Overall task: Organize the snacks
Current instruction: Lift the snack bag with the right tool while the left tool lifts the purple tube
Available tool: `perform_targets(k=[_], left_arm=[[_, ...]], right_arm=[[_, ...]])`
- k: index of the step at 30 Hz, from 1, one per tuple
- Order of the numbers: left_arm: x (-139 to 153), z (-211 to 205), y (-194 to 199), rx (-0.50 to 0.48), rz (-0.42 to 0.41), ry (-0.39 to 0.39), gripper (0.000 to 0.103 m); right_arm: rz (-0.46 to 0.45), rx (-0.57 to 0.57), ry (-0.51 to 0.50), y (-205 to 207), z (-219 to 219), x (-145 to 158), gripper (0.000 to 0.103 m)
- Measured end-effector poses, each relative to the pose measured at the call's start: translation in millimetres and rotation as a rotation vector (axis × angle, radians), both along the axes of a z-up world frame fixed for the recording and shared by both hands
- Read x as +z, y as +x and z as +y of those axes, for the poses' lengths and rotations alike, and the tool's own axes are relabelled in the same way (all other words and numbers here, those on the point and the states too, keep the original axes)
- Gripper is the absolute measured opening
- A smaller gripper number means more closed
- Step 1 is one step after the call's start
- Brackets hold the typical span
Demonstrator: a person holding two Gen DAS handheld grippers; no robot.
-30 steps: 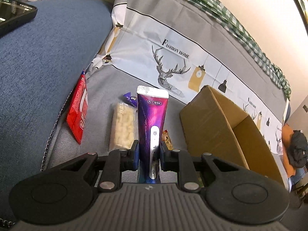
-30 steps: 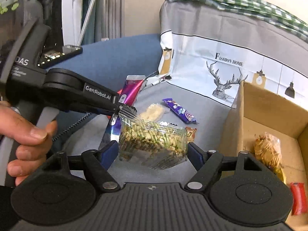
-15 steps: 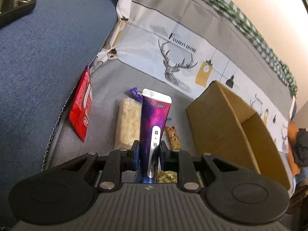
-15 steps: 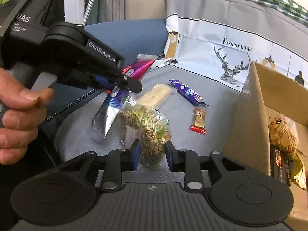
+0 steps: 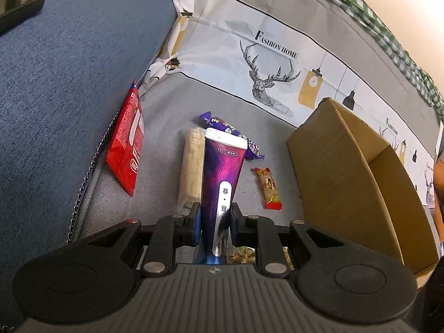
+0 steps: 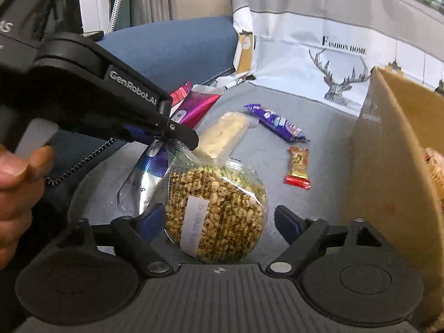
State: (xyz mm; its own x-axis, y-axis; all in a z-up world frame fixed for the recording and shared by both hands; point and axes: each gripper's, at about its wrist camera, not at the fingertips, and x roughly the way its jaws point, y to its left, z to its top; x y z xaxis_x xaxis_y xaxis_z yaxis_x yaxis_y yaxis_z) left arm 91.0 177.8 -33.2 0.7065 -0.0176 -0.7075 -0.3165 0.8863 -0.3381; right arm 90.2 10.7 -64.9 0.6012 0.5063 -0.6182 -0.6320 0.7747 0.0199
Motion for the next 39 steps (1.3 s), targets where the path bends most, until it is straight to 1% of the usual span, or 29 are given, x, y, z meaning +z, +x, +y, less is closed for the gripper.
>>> perform_targets(k=[3,6,8,9,10,16,21,28,35,39], left_arm=[[-0.9,0.2,1.5,-0.001,0.008,-0.001,0.022],[-1.4,-0.6,2.7,-0.002,0.016,0.003,0.022],[-1.7,-1.3,3.0,-0.003,0.019,0.009,0.022],[-1.8,-1.6,3.7,-0.003,0.020,0.011,0.022],[-1.9,-1.7,4.1,-0.003,0.020,0.012,0.022],[-1.1,-3.9,2.6,-0.006,0.014,0.020,0.022],[6.0,-7.3,-1.4,-0.012,0.001,0.032,0.022],[33.4,-15.4,-11.2,-0.019,-0.050,0.047,0.022],[71.4,-29.4,-20.9,-0.018,-0.134,0.047,0.022],[82.6,-38.4,-23.7,-0.018,-0.174,0.037,0.022]], right_arm=[[0.019,0.012,-0.017,3.3,6.5,-6.1,0.089],[0.012,0.011,-0.040,5.3,12.7,-11.1,0.089],[0.014,0.002,-0.046,8.0,14.6,-13.3,0.087],[0.018,-0.001,-0.048,9.4,14.7,-14.0,0.081],[0.022,-0.006,-0.049,10.8,14.7,-14.4,0.081],[-0.022,-0.017,-0.040,6.1,11.0,-5.9,0.081],[-0.037,-0.031,-0.039,-1.2,5.3,2.1,0.081],[-0.075,-0.039,-0.009,-14.1,-0.8,19.9,0.081],[-0.132,-0.054,0.054,-26.9,-16.2,55.3,0.081],[-0.155,-0.065,0.081,-32.5,-26.9,69.1,0.081]])
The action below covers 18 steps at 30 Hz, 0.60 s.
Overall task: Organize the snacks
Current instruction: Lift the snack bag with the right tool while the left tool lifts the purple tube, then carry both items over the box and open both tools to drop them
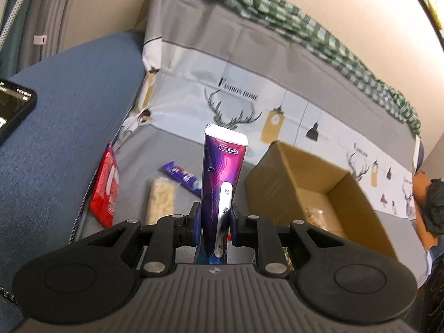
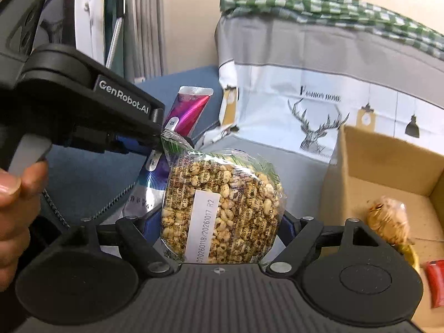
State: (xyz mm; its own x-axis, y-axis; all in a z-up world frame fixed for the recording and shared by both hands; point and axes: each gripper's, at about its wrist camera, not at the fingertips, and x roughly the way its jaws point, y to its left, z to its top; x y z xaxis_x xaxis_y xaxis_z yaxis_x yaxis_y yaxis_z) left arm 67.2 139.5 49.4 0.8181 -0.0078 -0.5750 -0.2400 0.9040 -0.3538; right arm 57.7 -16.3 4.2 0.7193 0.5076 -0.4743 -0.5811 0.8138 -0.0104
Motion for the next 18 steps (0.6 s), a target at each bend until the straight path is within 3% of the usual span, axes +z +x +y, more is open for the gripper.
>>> perform_targets(k=[9,18], left_arm=[[17.7,-9.4,-16.2,-0.008,-0.128,-0.065,0.022],[17.1,-22.5,-4.6,-0.041,-0.164,-0.082,0.022]], right_arm=[[-0.036,-0.031,0.036,-5.0,-9.8,8.8,0.081],[-0.081,-0.067,0.077,0.4,-34.8,27.4,0.081]])
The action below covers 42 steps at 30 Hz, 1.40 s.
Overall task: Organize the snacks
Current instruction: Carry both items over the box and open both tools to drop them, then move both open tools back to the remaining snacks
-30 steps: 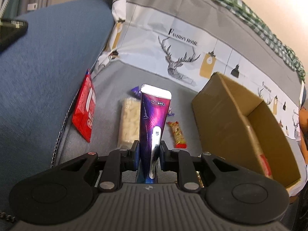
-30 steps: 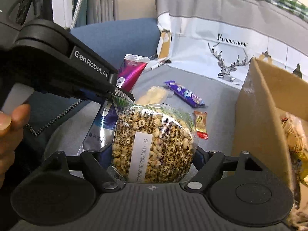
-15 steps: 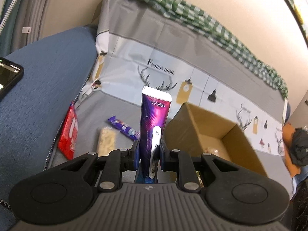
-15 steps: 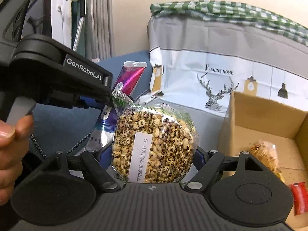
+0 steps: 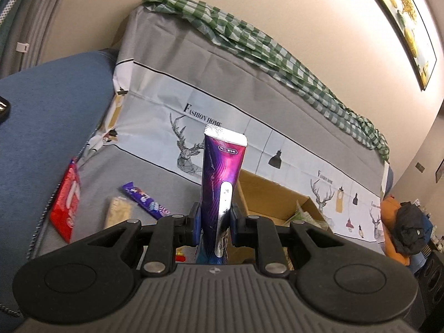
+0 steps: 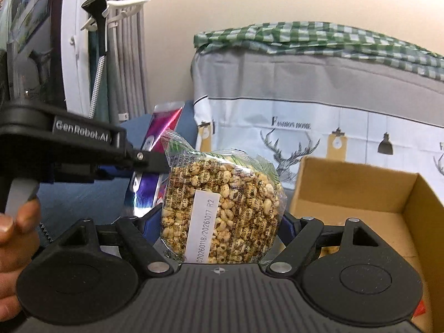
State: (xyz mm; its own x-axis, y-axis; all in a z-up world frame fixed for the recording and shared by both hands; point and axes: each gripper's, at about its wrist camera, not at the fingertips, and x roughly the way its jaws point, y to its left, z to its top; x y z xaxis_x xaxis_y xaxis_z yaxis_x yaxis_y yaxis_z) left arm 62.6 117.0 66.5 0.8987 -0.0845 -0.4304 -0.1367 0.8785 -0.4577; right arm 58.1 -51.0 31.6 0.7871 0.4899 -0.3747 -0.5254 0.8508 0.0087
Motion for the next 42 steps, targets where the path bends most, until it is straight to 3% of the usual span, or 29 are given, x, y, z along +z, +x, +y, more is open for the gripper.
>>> perform_targets(k=[10,18,27,29,30,31,35,38,42], left_arm=[[-5.2,-25.7,20.0,-0.080,-0.017,0.051,0.022],[-8.5,-60.4,51.4,-0.176,-0.003,0.079,0.022],[-6.6,-114.4,94.9,-0.303,-0.055,0.048,0.023],[-11.6,-125.5,99.2,-0.354,-0.047,0.047,0.035],[-15.4,-129.7,99.6,-0.378,-0.041,0.046,0.052],[-19.6,-131.7,97.8,-0.389,-0.042,0.048,0.062],[-36.2,-128.6,93.0,-0.380,-0.011,0.054,0.062],[-35.5,-123.0,86.2,-0.373,-0.037,0.086,0.059],[-25.3,-114.2,71.7,-0.360,-0.088,0.123,0.046]], right_arm=[[0.064,-0.142,0.114,27.1,-40.0,9.6,0.081],[-0.009,-0.360,0.130,43.8,-78.5,25.0,0.081],[-0.026,-0.615,0.227,60.2,-137.3,24.4,0.081],[-0.034,-0.673,0.235,61.4,-146.9,23.4,0.081],[-0.030,-0.693,0.234,62.6,-149.2,22.1,0.083],[-0.015,-0.715,0.230,65.3,-152.3,19.7,0.083],[0.047,-0.734,0.231,71.2,-157.2,9.0,0.083],[0.037,-0.717,0.203,72.9,-147.6,8.3,0.083],[0.025,-0.697,0.180,74.4,-130.0,10.4,0.083]])
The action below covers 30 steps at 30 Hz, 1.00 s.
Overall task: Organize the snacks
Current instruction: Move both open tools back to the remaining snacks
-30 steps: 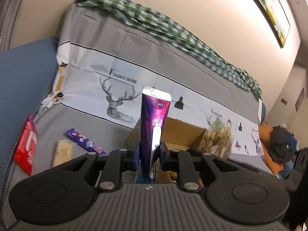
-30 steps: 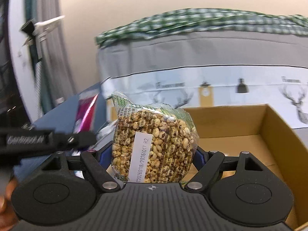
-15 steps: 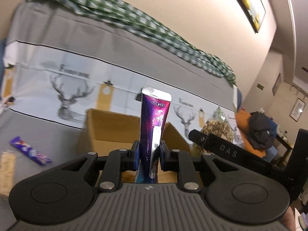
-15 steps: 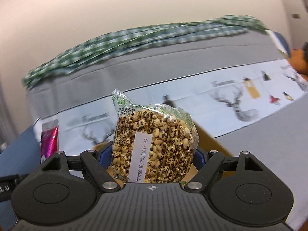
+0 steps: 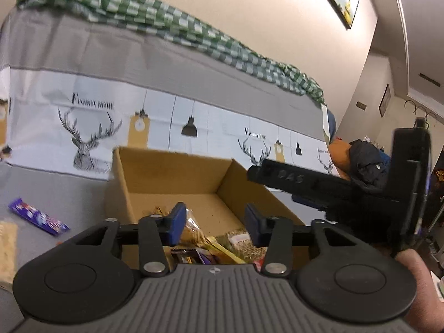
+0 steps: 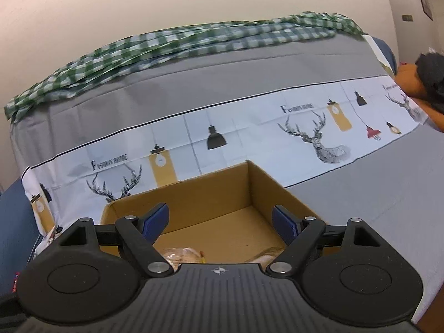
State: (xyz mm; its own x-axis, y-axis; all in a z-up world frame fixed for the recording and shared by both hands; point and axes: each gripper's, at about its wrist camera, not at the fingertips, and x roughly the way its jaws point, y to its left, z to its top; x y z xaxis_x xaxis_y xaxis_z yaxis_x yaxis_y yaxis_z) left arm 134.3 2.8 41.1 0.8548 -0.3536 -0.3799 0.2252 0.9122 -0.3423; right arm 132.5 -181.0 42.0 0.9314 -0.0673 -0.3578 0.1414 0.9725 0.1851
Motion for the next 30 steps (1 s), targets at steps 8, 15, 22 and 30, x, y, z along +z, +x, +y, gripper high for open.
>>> perform_targets(k=[8,15,22,30], left_arm=[[26.6,50.2,-35.1,0.052,0.008,0.083,0.046],[-11.9,108.9,-64.3,0.288,0.005,0.169,0.031],[-48.7,156.1,-49.4,0.603,0.179,0.153,0.031],[-73.2,157.2,-13.0,0.798,0.318,0.423,0.043]], right_arm=[[-0.037,0.071,-0.031,-8.0,47.1,6.6,0.081],[-0.074,0.225,-0.021,-25.0,92.6,4.1,0.045],[-0.006,0.359,0.024,-23.0,123.0,-7.6,0.044],[0.081,0.454,0.008,-16.8,143.6,-23.4,0.046]])
